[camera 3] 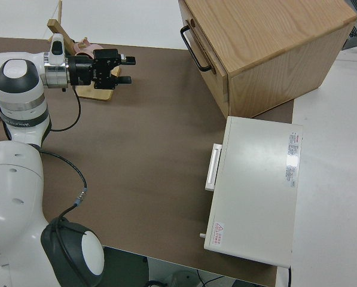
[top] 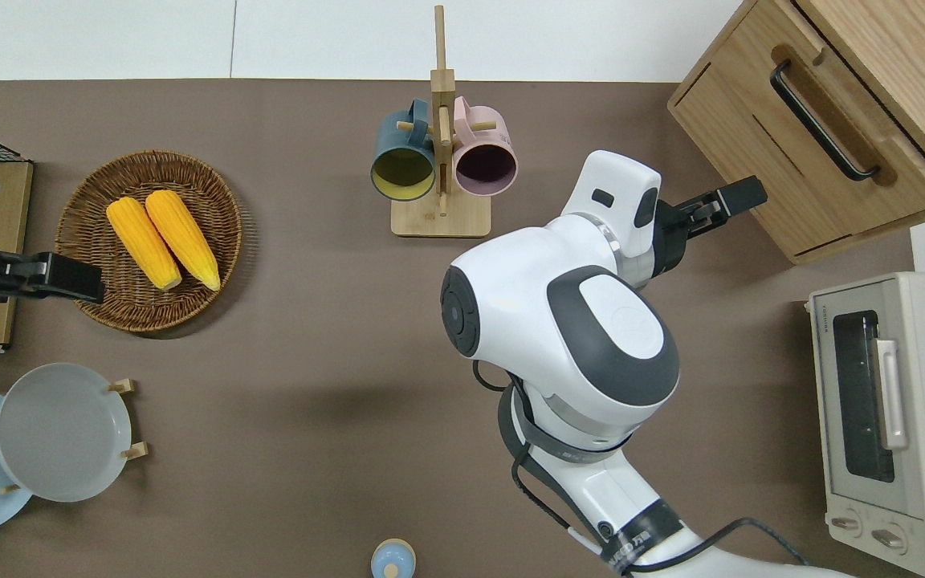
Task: Slide drawer open with right arm
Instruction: 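Raise the right arm and move the right gripper toward the drawer handle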
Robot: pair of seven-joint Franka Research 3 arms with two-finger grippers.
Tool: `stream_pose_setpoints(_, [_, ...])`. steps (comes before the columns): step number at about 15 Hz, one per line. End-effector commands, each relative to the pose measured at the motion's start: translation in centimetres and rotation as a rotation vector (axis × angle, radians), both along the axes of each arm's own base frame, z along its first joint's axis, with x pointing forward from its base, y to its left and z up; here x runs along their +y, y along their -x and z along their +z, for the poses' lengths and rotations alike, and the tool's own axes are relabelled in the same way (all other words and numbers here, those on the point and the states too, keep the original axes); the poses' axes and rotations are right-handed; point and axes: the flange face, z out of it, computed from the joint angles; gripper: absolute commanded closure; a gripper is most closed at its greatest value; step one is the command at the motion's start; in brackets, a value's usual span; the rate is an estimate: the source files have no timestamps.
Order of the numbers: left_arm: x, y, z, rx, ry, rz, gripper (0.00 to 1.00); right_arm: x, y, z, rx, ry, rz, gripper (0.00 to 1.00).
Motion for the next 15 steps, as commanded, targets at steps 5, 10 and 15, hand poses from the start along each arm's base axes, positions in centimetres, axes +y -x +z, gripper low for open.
stream_pose_setpoints(5, [-0.2, 0.3, 0.5, 0.004, -0.019, 0.005, 0.01, -1.3, -0.6, -3.1, -0.015, 0.243, 0.080, 0.019])
stream_pose_setpoints(10, [-0.2, 0.3, 0.4, 0.006, -0.019, 0.005, 0.01, -3.4, -1.2, -6.5, 0.031, 0.325, 0.157, 0.019])
stream_pose_setpoints(15, [-0.2, 0.3, 0.6, 0.003, -0.019, 0.005, 0.01, -6.8, -2.4, -9.0, 0.030, 0.452, 0.282, 0.019])
